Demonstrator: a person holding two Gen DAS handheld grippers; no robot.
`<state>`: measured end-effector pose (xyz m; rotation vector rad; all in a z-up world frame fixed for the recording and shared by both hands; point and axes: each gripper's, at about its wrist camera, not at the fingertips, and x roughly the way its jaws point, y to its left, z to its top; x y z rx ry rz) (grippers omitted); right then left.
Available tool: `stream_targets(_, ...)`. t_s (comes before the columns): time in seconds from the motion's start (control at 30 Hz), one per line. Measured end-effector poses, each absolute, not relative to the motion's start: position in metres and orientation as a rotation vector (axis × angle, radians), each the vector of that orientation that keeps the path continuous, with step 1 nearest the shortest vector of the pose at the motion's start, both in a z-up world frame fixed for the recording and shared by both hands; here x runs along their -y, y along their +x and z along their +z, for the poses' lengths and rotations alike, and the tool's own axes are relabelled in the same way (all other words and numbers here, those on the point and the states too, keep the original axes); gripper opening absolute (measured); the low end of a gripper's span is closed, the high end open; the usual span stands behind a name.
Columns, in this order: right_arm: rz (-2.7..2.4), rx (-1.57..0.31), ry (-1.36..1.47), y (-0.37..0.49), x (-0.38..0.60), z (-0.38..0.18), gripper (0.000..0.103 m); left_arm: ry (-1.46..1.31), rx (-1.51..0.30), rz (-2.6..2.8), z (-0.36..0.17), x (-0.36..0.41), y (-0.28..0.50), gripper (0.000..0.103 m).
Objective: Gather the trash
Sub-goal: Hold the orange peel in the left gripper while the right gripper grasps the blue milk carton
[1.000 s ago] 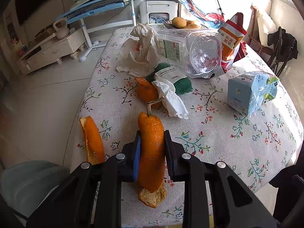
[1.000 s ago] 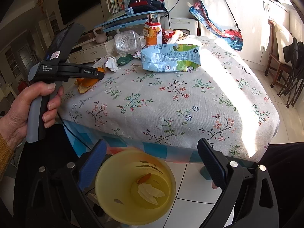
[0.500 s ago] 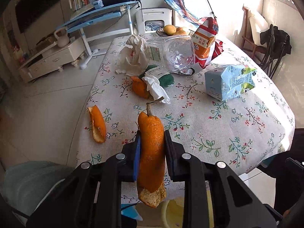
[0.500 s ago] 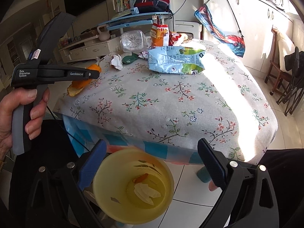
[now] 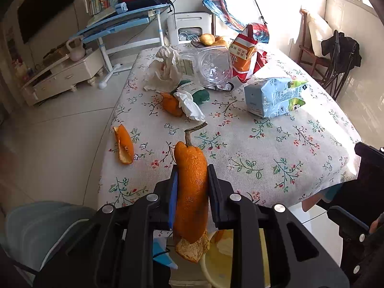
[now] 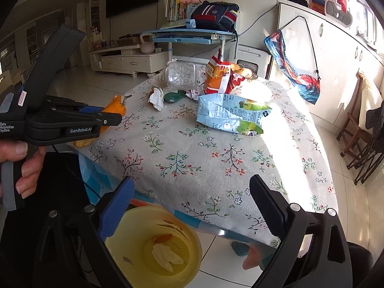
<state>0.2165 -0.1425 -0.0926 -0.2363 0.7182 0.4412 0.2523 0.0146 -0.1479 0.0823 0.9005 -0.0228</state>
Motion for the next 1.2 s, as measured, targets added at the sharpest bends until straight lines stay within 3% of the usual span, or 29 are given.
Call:
stream_targets(0.47, 0.643, -0.64, -0.653, 0.306, 0.117, -0.072, 0.092, 0.047, -0.937, -0.078, -0.159, -0.01, 0.247, 0.022)
stream_targets(0.93, 0.802, -0.936, -0.853, 0.39, 0.098, -0.121, 0.092, -0.001, -0.972, -0.09, -0.172, -0.019, 0.258, 0.022)
stream_targets(1.07, 0.853, -1.076, -0.796, 0.396, 0.1, -0.137, 0.092, -0.005, -0.981, -0.089, -0.176, -0.018, 0.263, 0.022)
stream_targets(1.2, 0.946, -1.145, -0.718, 0.382, 0.1, -0.134, 0.085, -0.01, -0.984, -0.088, -0.179, -0.02, 0.264, 0.022)
